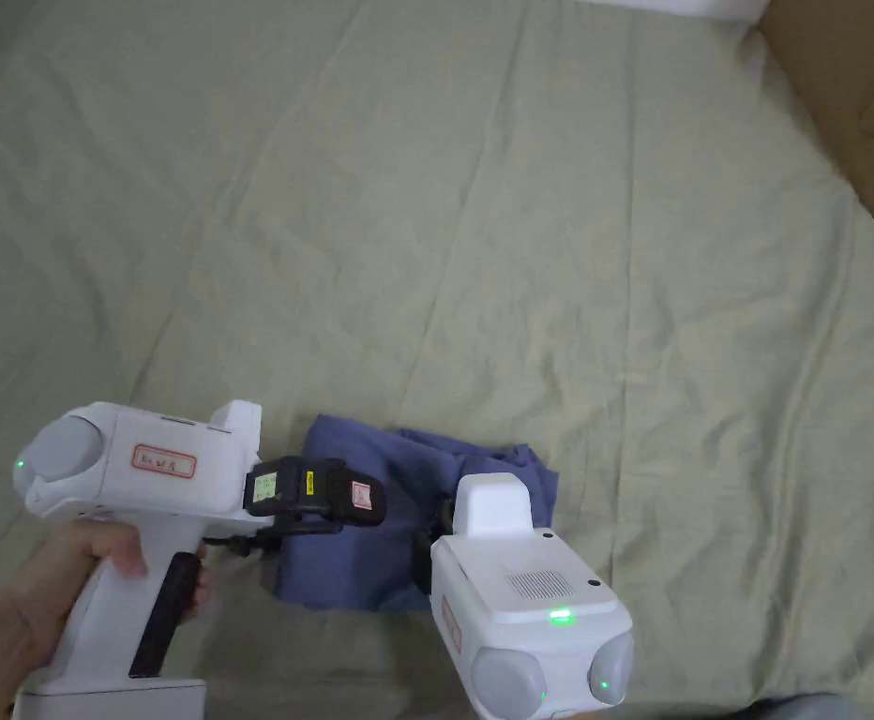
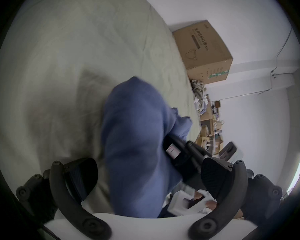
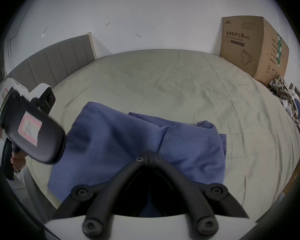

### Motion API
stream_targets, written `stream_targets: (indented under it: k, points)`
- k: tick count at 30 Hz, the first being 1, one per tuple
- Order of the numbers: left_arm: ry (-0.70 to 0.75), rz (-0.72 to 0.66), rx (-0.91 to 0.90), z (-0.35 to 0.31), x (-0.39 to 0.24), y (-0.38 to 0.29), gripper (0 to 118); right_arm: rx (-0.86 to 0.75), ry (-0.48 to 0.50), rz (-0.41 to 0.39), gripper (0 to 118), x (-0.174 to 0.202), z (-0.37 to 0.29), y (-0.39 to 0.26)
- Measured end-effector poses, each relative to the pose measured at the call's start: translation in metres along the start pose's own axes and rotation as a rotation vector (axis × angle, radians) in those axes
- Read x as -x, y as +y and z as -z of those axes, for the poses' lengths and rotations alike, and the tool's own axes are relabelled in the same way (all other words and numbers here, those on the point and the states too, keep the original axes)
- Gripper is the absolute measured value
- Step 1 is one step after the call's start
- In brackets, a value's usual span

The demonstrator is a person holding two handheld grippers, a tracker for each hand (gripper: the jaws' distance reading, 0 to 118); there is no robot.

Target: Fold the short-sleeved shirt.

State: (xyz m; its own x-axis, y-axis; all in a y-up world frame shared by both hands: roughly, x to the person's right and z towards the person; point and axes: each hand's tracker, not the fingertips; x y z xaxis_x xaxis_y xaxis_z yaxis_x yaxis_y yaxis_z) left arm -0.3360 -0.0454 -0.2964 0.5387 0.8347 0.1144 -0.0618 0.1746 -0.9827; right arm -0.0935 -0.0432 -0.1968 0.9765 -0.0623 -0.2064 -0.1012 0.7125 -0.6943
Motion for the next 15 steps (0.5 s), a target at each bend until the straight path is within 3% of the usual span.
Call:
stream_targets:
  k: [2,4,5,7,8,11,15]
  points:
    - [-0.066,-0.041,-0.003,0.004,0.000,0.004,116,0.002,0.005,0.010,0,-0.002,0.000,0.000]
    - [-0.078,-0.079,0.025,0.013,0.000,0.007,89,0.007,0.017,0.021,0,-0.005,0.000,0.003]
    - [-0.018,-0.082,0.036,0.018,-0.003,0.006,79,0.014,0.023,0.028,0,-0.007,-0.002,0.005]
    - [0.081,0.008,0.060,0.021,-0.011,0.006,48,0.016,0.056,0.074,0,-0.016,-0.011,0.013]
    - [0.121,0.028,0.067,0.023,-0.011,0.008,41,-0.002,0.056,0.100,0,-0.021,-0.018,0.017]
    - [0.117,-0.064,0.083,0.020,-0.018,0.014,27,-0.071,0.019,0.103,0,-0.036,-0.042,0.029]
    - [0.222,-0.024,0.090,0.021,-0.046,0.017,23,-0.168,-0.003,0.082,0,-0.056,-0.083,0.047]
